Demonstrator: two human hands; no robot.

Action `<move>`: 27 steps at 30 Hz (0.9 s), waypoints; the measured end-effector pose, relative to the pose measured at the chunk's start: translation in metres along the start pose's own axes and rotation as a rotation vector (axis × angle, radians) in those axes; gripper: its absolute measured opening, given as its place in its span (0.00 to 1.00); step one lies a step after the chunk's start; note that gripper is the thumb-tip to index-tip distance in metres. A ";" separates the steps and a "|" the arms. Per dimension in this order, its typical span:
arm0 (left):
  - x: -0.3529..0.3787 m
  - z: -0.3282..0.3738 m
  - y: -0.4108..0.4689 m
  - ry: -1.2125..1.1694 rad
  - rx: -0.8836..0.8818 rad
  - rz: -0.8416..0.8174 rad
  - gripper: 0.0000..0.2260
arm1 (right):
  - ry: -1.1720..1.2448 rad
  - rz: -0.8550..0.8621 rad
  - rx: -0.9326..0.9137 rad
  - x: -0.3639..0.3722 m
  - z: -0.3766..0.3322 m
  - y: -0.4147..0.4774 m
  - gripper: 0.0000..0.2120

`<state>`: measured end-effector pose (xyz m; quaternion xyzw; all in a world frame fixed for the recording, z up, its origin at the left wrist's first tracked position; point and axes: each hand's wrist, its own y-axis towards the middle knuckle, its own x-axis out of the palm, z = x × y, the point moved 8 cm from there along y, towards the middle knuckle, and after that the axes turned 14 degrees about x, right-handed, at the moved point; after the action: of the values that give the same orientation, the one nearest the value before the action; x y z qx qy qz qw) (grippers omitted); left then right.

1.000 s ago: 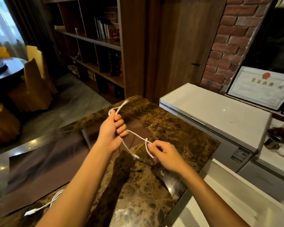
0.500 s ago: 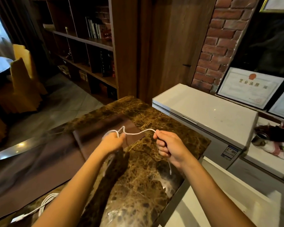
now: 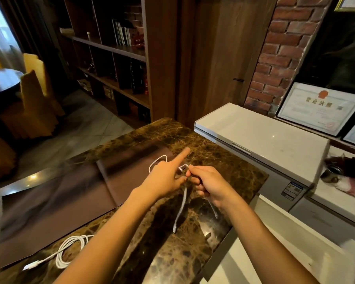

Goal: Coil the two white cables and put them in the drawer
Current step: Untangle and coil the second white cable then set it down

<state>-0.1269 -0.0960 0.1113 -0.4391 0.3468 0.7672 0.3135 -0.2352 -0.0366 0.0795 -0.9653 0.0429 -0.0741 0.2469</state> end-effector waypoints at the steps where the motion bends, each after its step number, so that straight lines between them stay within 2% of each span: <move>1: 0.000 0.007 0.001 -0.041 0.073 -0.008 0.31 | -0.009 0.000 0.009 0.001 0.000 -0.001 0.15; 4: -0.006 0.021 0.000 -0.011 0.201 0.049 0.14 | -0.030 -0.005 0.021 0.001 0.000 -0.004 0.15; 6: -0.008 0.018 -0.001 0.009 0.215 0.088 0.11 | -0.037 -0.012 0.025 0.000 0.000 -0.007 0.15; 13: -0.020 -0.019 0.001 0.107 0.067 0.195 0.10 | -0.001 -0.072 0.057 -0.007 0.002 -0.020 0.14; 23: -0.035 0.002 0.008 0.096 0.096 0.311 0.14 | 0.109 -0.230 0.076 0.020 0.012 -0.044 0.15; 27: -0.036 0.011 0.008 0.071 0.095 0.327 0.15 | 0.224 -0.287 0.054 0.030 0.009 -0.056 0.15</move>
<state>-0.1235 -0.0979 0.1495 -0.3883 0.4601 0.7749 0.1925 -0.2020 0.0133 0.1028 -0.9402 -0.0703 -0.2168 0.2533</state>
